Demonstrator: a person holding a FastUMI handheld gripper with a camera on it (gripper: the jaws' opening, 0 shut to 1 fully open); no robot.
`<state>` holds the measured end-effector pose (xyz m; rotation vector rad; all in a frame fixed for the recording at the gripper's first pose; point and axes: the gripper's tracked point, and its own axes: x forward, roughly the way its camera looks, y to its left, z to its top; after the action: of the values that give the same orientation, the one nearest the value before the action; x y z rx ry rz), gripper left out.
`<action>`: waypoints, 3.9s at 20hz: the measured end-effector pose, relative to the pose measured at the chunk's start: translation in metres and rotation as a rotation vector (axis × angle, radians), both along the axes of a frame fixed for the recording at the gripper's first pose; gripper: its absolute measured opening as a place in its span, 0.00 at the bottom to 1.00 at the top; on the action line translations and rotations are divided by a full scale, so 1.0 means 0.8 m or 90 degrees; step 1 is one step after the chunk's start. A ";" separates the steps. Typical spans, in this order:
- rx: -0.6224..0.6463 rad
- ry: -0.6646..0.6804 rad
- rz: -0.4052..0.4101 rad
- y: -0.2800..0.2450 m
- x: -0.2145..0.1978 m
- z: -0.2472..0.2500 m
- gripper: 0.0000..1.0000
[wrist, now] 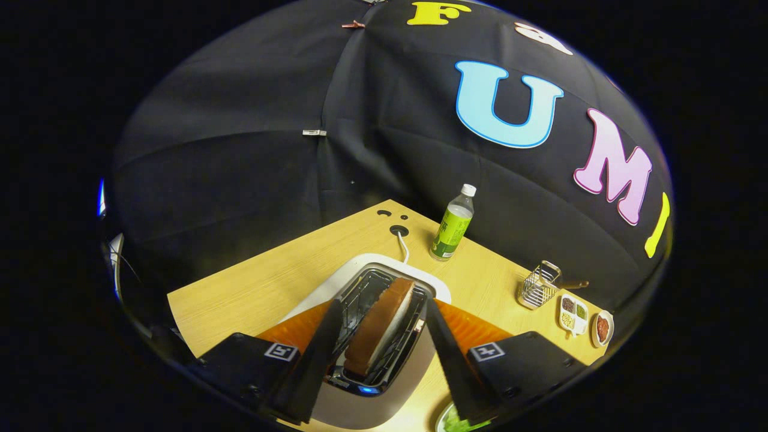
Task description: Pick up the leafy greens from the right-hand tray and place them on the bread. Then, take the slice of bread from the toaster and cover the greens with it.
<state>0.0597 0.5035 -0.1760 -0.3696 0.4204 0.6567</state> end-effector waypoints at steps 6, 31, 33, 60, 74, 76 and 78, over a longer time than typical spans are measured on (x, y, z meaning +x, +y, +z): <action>-0.023 -0.011 -0.010 -0.005 -0.005 0.003 0.34; 0.197 0.042 -0.139 -0.148 0.046 0.155 0.13; 0.196 0.058 -0.165 -0.182 0.049 0.135 0.14; 0.176 0.208 -0.372 -0.397 0.011 -0.104 0.33; 0.111 0.079 -0.334 -0.452 -0.034 -0.019 1.00; 0.118 0.063 -0.311 -0.465 -0.048 0.005 0.99; 0.114 0.053 -0.298 -0.485 -0.064 0.021 0.99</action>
<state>0.0087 0.1159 -0.1589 -0.0661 0.5019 0.2493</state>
